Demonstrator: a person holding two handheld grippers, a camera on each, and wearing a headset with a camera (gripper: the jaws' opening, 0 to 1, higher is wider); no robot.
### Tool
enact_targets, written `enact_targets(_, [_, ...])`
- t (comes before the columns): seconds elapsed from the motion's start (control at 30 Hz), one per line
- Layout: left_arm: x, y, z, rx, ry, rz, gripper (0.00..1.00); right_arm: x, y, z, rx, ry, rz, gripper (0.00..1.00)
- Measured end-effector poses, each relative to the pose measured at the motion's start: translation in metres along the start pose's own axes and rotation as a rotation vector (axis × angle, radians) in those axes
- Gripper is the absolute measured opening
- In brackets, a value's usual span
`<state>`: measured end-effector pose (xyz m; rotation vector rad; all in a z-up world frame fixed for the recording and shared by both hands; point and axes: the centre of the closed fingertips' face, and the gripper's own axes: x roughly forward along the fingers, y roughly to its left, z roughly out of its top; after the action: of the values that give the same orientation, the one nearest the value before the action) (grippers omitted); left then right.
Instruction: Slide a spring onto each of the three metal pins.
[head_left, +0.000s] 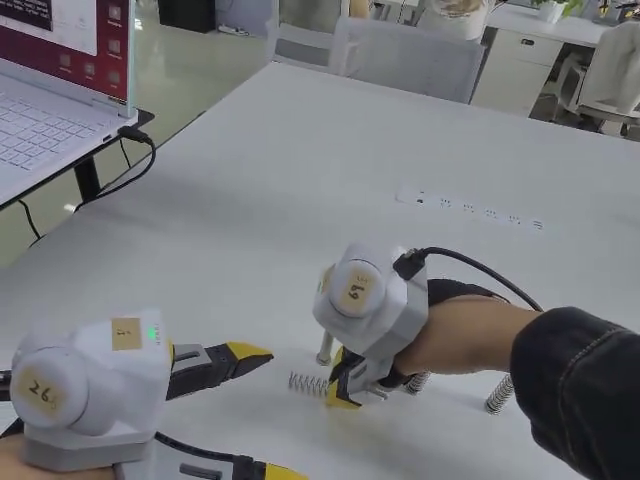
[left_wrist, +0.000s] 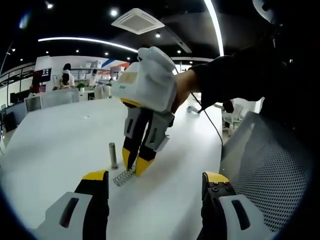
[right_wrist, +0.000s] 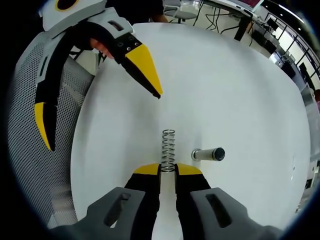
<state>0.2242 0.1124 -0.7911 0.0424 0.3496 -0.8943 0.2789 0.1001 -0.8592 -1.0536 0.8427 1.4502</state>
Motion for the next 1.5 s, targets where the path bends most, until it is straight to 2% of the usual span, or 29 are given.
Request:
enact_targets(0.33, [0.001, 0.002, -0.002, 0.001, 0.006, 0.000, 0.72, -0.004, 0.006, -0.002, -0.011, 0.001, 0.005, 0.09])
enact_targets(0.57, [0.003, 0.001, 0.000, 0.007, 0.012, 0.001, 0.70, -0.016, 0.014, -0.003, -0.012, -0.009, 0.018, 0.08])
enact_targets(0.87, [0.005, 0.004, 0.002, 0.019, 0.013, 0.017, 0.61, -0.032, 0.024, -0.002, -0.037, -0.028, 0.019, 0.09])
enact_targets(1.07, [0.005, 0.009, 0.001, 0.014, 0.016, 0.034, 0.50, -0.041, 0.032, 0.000, -0.046, -0.038, 0.024, 0.08])
enact_targets(1.3, [0.008, 0.006, 0.001, 0.031, 0.021, 0.015, 0.43, -0.047, 0.038, 0.000, -0.070, -0.043, 0.030, 0.08])
enact_targets(1.5, [0.009, 0.003, 0.002, 0.042, 0.019, 0.001, 0.33, -0.051, 0.043, 0.004, -0.098, -0.051, 0.038, 0.08])
